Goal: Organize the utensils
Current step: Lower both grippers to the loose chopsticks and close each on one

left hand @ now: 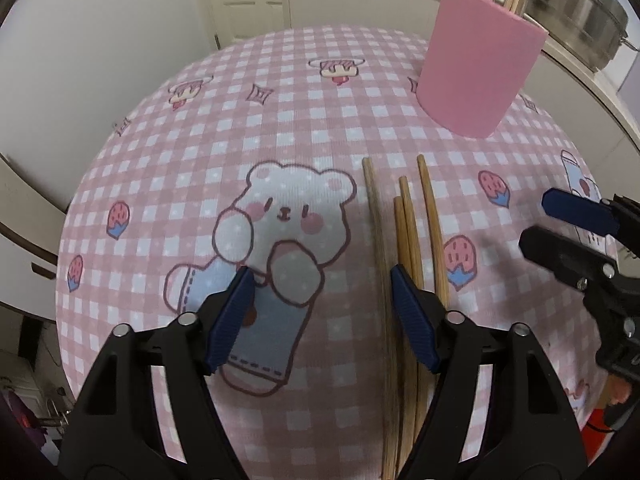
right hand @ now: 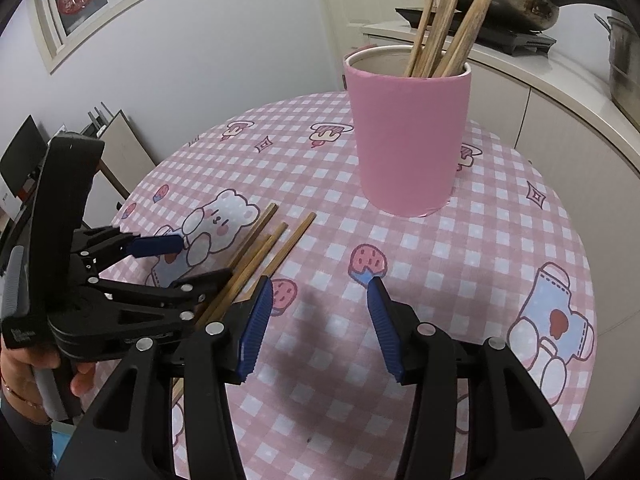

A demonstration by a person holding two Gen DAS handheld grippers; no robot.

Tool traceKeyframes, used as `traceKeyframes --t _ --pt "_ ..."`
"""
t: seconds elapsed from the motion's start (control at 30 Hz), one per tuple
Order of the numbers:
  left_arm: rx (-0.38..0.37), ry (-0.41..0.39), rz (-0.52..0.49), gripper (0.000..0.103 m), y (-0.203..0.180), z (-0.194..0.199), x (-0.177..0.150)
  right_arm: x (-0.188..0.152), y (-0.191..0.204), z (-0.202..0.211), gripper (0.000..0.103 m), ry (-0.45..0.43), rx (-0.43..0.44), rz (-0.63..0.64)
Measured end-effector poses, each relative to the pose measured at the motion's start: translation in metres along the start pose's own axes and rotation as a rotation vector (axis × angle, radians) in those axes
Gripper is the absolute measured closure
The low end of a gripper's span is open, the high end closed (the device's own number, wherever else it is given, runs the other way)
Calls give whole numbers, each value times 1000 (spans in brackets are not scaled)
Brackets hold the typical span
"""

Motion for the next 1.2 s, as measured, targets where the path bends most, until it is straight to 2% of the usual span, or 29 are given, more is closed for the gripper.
traceKeyframes --t 0.03,0.07,0.1,0.2,0.37,0.47,0.57,0.63,0.67,0.87,0.93,1.0,1.07,1.2 --pt "-7 -2 3 47 0 1 1 0 1 -1 56 4 -2 1" --pt "-6 -6 3 61 1 2 1 1 2 -2 57 9 -4 1" --pt "-7 -4 2 70 2 2 2 1 2 -4 56 15 -6 -3" --pt "-18 2 2 78 8 3 2 3 5 -9 57 41 17 -21" --pt "-16 6 2 82 16 4 -2 7 13 -25 57 106 56 -60" --pt "-19 7 8 82 21 7 -5 11 17 -36 57 139 33 -70" --pt "-29 5 13 82 24 6 -6 14 23 -44 63 171 3 -57" --pt "-34 3 13 82 24 6 -6 14 27 -51 72 191 -25 -38" --pt "-32 3 12 82 23 6 -7 14 29 -54 74 199 -44 -25" --pt "-38 -5 20 82 25 7 -7 17 35 -64 76 217 -113 55" --pt "-31 -12 31 82 25 7 -6 19 37 -67 82 215 -138 84" --pt "-17 -19 38 84 23 6 -5 20 39 -69 89 204 -152 109" --pt "-13 -27 37 91 22 6 -4 20 40 -70 90 194 -159 122" --pt "-17 -35 46 95 21 5 -3 21 40 -68 97 179 -141 116"
Point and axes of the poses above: each gripper's, at about its wrist camera, not at the fingertips, and z roughly against the way its jaws point, y to its left, x to its top, the point moved 4 cm from there along -z, roughly the way its jaws point, and after that the axes turned 4 degrees about x, right-handed, at the moved point
